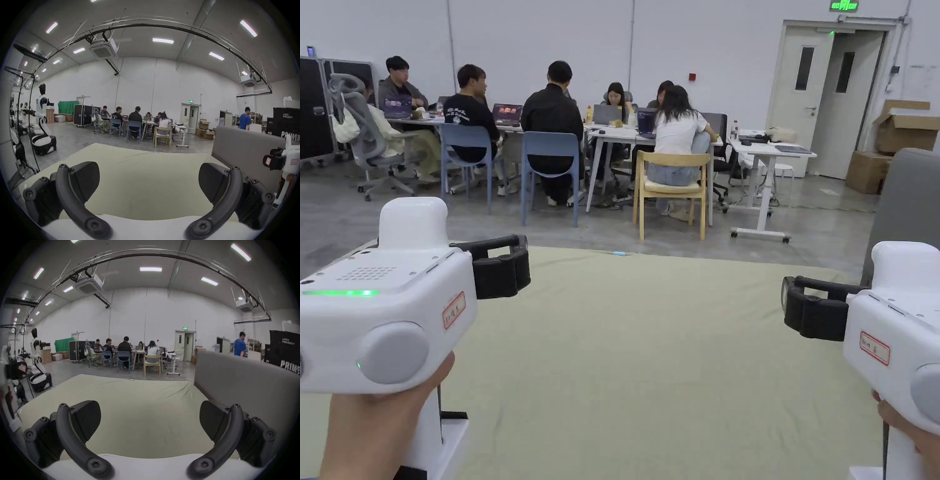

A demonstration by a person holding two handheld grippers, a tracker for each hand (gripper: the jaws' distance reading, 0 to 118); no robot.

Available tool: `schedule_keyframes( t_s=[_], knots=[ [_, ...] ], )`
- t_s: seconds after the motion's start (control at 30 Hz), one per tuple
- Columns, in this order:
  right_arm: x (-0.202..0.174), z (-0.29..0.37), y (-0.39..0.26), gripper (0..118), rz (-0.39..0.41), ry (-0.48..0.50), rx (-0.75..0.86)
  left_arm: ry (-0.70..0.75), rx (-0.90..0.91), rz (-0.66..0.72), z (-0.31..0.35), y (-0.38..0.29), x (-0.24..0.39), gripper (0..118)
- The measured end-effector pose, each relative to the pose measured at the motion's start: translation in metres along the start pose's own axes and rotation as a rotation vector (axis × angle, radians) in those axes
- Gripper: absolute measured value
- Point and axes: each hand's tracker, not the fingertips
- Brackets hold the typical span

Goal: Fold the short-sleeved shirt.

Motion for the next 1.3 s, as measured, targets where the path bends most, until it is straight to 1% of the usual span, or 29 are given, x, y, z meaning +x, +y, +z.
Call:
schedule_keyframes(
  t_s=[0.07, 0.17, 0.27, 0.33, 0.43, 0.5, 0.57, 0.6, 0.63, 0.7, 0.87, 0.97, 1.07, 1.13, 1.2, 1.3],
  knots=[
    [0.003, -0.002, -0.001, 118, -0.010, 0.014, 0.004, 0.019, 0.005, -0.032, 0.000, -0.002, 0.005, 118],
    [0.002, -0.004, -0.003, 118, -0.014, -0.008, -0.002, 0.003, -0.013, -0.053, -0.002, -0.002, 0.007, 118],
    [0.002, -0.002, -0.002, 118, -0.007, -0.035, 0.013, -0.015, -0.022, -0.042, -0.003, -0.002, 0.009, 118],
    [0.001, -0.001, 0.000, 118, 0.012, -0.059, 0.024, -0.014, -0.019, -0.036, -0.004, -0.003, 0.009, 118],
    [0.002, -0.001, 0.007, 118, 0.028, -0.049, 0.011, -0.020, -0.016, -0.035, -0.003, -0.002, 0.009, 118],
    [0.005, -0.001, 0.011, 118, 0.022, -0.003, -0.009, -0.018, -0.007, -0.036, -0.002, -0.001, 0.009, 118],
    [0.006, 0.000, 0.013, 118, 0.011, 0.018, -0.017, -0.013, -0.001, -0.039, -0.002, 0.002, 0.008, 118],
    [0.005, 0.000, 0.014, 118, 0.005, 0.014, -0.016, -0.010, 0.002, -0.041, -0.001, 0.003, 0.008, 118],
    [0.003, 0.000, 0.015, 118, -0.004, -0.009, -0.022, -0.008, 0.004, -0.043, -0.001, 0.004, 0.008, 118],
    [0.000, 0.000, 0.015, 118, 0.002, -0.053, -0.022, -0.010, 0.009, -0.041, 0.000, 0.005, 0.007, 118],
    [0.000, 0.000, 0.012, 118, -0.002, -0.033, -0.039, -0.013, 0.008, -0.042, 0.000, 0.007, 0.006, 118],
    [-0.002, 0.001, 0.005, 118, -0.016, -0.065, -0.009, -0.010, 0.010, -0.047, 0.000, 0.006, 0.006, 118],
    [0.000, -0.001, 0.003, 118, -0.003, -0.046, -0.021, -0.015, 0.009, -0.033, 0.000, 0.006, 0.004, 118],
    [0.002, -0.001, 0.005, 118, -0.024, -0.008, -0.051, -0.010, 0.006, -0.023, 0.000, 0.006, 0.003, 118],
    [0.005, -0.001, 0.006, 118, -0.047, -0.002, -0.057, -0.008, 0.007, -0.014, 0.000, 0.006, 0.002, 118],
    [0.004, -0.001, 0.008, 118, -0.033, -0.025, -0.062, -0.004, 0.004, -0.008, 0.000, 0.007, 0.003, 118]
  ],
)
